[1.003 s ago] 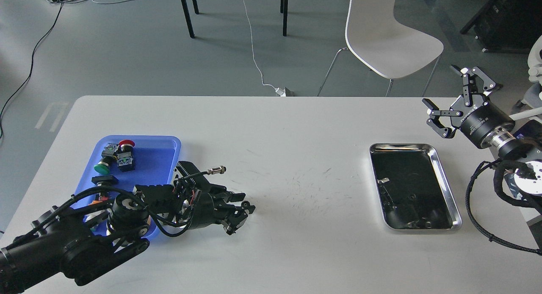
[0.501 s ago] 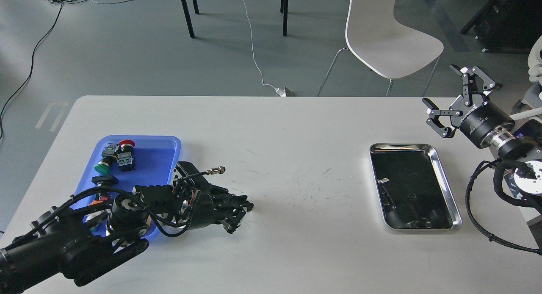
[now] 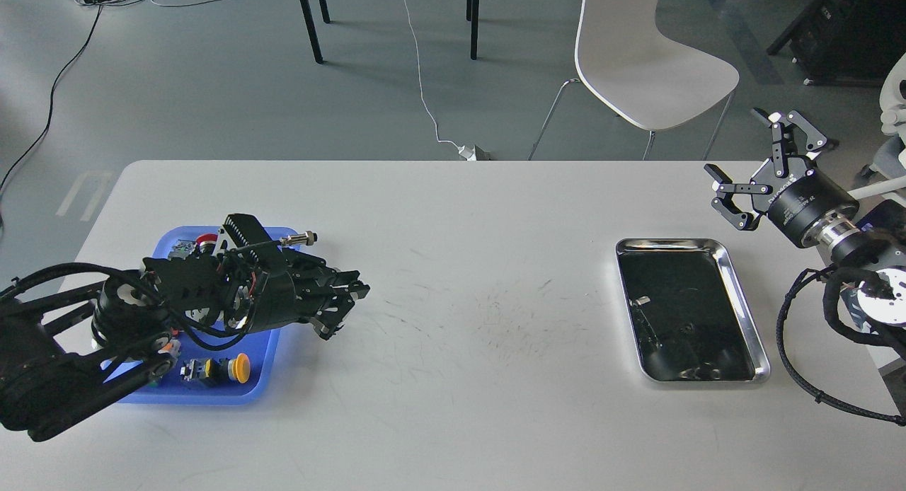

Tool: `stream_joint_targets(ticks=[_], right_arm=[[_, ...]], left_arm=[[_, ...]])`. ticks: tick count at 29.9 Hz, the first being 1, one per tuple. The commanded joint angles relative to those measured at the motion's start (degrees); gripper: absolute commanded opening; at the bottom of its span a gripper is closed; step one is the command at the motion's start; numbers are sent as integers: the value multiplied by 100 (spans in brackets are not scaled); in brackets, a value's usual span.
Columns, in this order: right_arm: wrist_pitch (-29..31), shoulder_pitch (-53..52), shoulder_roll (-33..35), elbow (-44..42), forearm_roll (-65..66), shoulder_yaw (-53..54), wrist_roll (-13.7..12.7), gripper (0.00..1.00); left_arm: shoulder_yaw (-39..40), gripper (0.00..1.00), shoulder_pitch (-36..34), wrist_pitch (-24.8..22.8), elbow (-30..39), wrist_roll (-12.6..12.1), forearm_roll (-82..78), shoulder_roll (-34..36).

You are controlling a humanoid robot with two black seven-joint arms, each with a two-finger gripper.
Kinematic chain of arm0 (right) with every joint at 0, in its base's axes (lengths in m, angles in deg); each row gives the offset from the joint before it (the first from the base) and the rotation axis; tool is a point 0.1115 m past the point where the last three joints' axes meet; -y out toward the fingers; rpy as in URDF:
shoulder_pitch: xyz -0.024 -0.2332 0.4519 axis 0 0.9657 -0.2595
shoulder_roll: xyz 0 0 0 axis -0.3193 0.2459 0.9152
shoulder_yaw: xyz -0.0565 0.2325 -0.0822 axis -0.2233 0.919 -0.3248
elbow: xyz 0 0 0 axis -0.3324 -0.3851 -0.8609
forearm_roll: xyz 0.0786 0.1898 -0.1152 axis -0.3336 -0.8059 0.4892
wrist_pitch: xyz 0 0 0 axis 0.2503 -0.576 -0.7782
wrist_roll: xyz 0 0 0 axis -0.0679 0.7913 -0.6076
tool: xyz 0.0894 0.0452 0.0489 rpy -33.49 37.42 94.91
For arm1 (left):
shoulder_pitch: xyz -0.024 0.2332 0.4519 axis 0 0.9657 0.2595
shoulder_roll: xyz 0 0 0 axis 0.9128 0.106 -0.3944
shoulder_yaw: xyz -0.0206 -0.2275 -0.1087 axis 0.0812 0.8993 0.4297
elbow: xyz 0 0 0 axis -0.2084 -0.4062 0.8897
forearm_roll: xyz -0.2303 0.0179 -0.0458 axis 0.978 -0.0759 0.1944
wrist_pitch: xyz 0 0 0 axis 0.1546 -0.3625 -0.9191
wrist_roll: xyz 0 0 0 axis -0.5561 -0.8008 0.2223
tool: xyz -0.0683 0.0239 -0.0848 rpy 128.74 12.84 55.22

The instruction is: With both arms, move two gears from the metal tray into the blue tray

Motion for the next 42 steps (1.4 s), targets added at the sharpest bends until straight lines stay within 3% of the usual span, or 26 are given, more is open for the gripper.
stream_joint_targets(ticks=[1, 9, 17, 26, 30, 32, 35, 39, 42], right_arm=[[-4, -7, -22, 0, 9, -2, 0, 94], [-13, -16, -22, 0, 17, -2, 0, 94], [-13, -16, -22, 0, 26, -11, 0, 94], [-30, -16, -49, -9, 35, -11, 0, 94], [-30, -16, -66, -9, 44, -11, 0, 94], [-30, -16, -66, -9, 44, -11, 0, 94], [-30, -16, -66, -9, 44, -11, 0, 94], [-30, -16, -66, -18, 44, -2, 0, 94], [-30, -25, -66, -18, 44, -2, 0, 94]], left_arm=[[-1, 6, -20, 194, 23, 10, -1, 416], [-71, 6, 68, 845, -574, 89, -1, 636], [-107, 7, 331, 1583, -1839, 239, -1, 522], [-115, 12, 745, 1680, -2060, 248, -1, 320], [-107, 29, 754, 1689, -2069, 239, -1, 258], [-107, 45, 745, 1689, -2069, 239, -1, 267], [-80, 56, 736, 1689, -2069, 239, -1, 276], [-45, 80, 675, 1689, -2043, 239, -1, 293], [-19, 88, 561, 1689, -1990, 239, -1, 337]])
